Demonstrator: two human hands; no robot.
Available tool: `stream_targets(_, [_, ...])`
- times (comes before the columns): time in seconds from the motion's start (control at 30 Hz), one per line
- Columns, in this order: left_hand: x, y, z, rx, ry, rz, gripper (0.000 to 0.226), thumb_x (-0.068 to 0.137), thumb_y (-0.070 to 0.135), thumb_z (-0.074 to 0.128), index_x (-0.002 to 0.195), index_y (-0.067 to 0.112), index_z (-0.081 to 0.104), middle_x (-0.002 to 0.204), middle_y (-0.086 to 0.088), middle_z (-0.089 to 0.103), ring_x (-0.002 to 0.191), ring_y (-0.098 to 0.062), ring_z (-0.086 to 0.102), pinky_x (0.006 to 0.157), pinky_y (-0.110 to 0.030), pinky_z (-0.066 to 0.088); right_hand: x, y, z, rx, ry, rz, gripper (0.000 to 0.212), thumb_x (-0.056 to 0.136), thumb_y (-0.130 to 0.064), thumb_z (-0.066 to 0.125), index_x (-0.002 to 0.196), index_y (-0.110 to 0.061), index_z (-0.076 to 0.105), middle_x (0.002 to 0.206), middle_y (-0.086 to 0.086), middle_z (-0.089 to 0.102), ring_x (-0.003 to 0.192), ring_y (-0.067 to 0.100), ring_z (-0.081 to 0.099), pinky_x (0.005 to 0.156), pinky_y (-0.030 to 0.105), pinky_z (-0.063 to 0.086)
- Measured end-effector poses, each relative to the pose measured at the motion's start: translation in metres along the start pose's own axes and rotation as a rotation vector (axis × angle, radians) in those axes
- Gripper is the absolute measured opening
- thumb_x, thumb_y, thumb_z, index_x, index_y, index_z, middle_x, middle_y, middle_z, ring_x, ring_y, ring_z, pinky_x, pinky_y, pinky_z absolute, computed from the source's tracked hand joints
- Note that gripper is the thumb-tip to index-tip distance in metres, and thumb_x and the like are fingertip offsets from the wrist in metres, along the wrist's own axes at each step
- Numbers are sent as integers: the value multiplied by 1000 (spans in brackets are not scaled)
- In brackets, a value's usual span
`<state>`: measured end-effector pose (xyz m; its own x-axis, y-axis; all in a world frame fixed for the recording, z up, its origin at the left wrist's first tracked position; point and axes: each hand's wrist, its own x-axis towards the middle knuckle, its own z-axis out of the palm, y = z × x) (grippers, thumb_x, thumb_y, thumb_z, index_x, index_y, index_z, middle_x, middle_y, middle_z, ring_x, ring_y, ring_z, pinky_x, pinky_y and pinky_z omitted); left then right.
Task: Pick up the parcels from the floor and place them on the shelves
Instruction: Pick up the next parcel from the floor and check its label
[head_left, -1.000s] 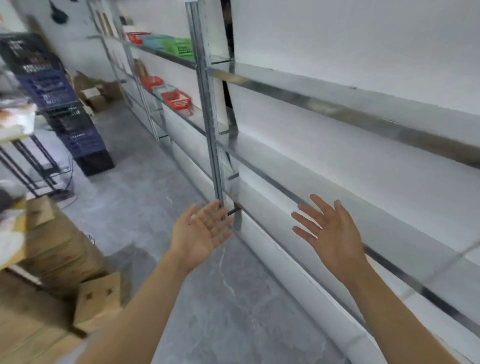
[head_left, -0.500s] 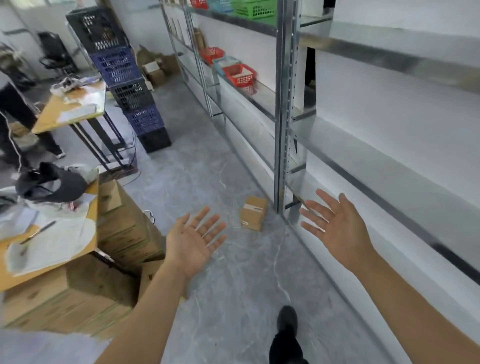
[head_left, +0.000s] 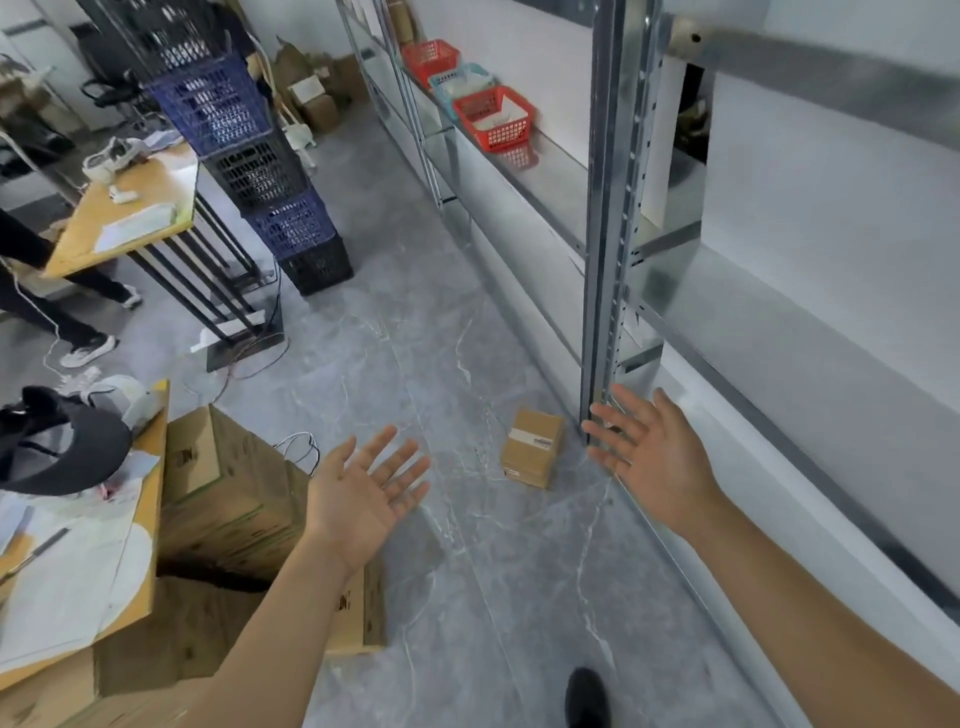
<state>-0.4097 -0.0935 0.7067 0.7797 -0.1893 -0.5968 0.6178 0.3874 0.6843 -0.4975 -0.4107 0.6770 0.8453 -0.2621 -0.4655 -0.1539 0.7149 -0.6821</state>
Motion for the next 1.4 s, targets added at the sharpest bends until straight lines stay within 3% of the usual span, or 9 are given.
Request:
stream_targets(0.13, [52, 14, 10, -8, -14, -57, 54, 105, 46, 44, 145, 14, 61, 146, -19, 63, 130, -42, 61, 105, -54, 50, 49, -13, 11, -32, 30, 21, 55, 107, -46, 35, 149, -15, 53, 138, 14, 62, 138, 39, 54, 113, 55, 43])
stream_targets(0.3, [141, 33, 10, 85, -76, -130, 53, 106, 51, 40, 143, 20, 62, 152, -14, 59, 136, -35, 57, 116, -56, 42, 111, -14, 20, -56, 100, 42, 56, 107, -48, 34, 150, -16, 52, 155, 13, 52, 139, 35, 52, 114, 54, 41])
stream_targets(0.43, [225, 45, 10, 160, -119, -205, 57, 106, 55, 36, 154, 28, 52, 160, -5, 52, 149, -30, 45, 126, -57, 29, 166, -4, 25, -91, 202, 44, 58, 106, -52, 33, 153, -21, 48, 158, 7, 49, 143, 32, 49, 115, 53, 40])
stream_targets(0.63, [367, 30, -2, 111, -94, -309, 53, 107, 55, 35, 150, 32, 55, 158, -5, 54, 150, -32, 44, 126, -59, 28, 279, 40, 2, -151, 319, 86, 76, 91, -64, 42, 157, -27, 38, 162, 1, 43, 140, 24, 49, 120, 54, 33])
stream_targets(0.7, [415, 16, -6, 89, -61, -337, 53, 107, 54, 35, 150, 31, 55, 158, -5, 55, 149, -32, 45, 126, -58, 29, 322, 65, -14, -141, 334, 152, 62, 103, -59, 30, 157, -29, 38, 163, 1, 42, 143, 25, 45, 121, 54, 32])
stream_targets(0.8, [483, -11, -10, 94, -42, -363, 55, 107, 54, 35, 153, 31, 53, 157, -5, 55, 149, -32, 45, 125, -57, 31, 388, 101, -40, -120, 363, 225, 59, 106, -56, 26, 158, -29, 38, 164, 4, 41, 149, 28, 41, 117, 52, 36])
stream_targets(1.0, [596, -83, -22, 185, 46, -358, 55, 106, 52, 37, 153, 29, 54, 157, -5, 56, 147, -30, 48, 125, -56, 32, 506, 177, -88, -194, 394, 342, 61, 106, -58, 28, 159, -28, 35, 163, 5, 42, 131, 24, 50, 112, 49, 41])
stream_targets(1.17, [667, -153, -41, 273, 111, -405, 57, 108, 48, 39, 160, 26, 44, 163, -3, 49, 153, -25, 41, 126, -53, 30, 564, 235, -144, -289, 479, 453, 62, 105, -57, 32, 158, -25, 37, 166, 7, 37, 152, 30, 35, 119, 55, 35])
stream_targets(1.4, [739, -227, -70, 397, 95, -444, 61, 108, 49, 36, 164, 25, 33, 173, 0, 33, 159, -24, 29, 127, -54, 25, 620, 299, -199, -405, 534, 565, 66, 104, -60, 33, 159, -23, 34, 168, 4, 34, 152, 28, 34, 115, 54, 38])
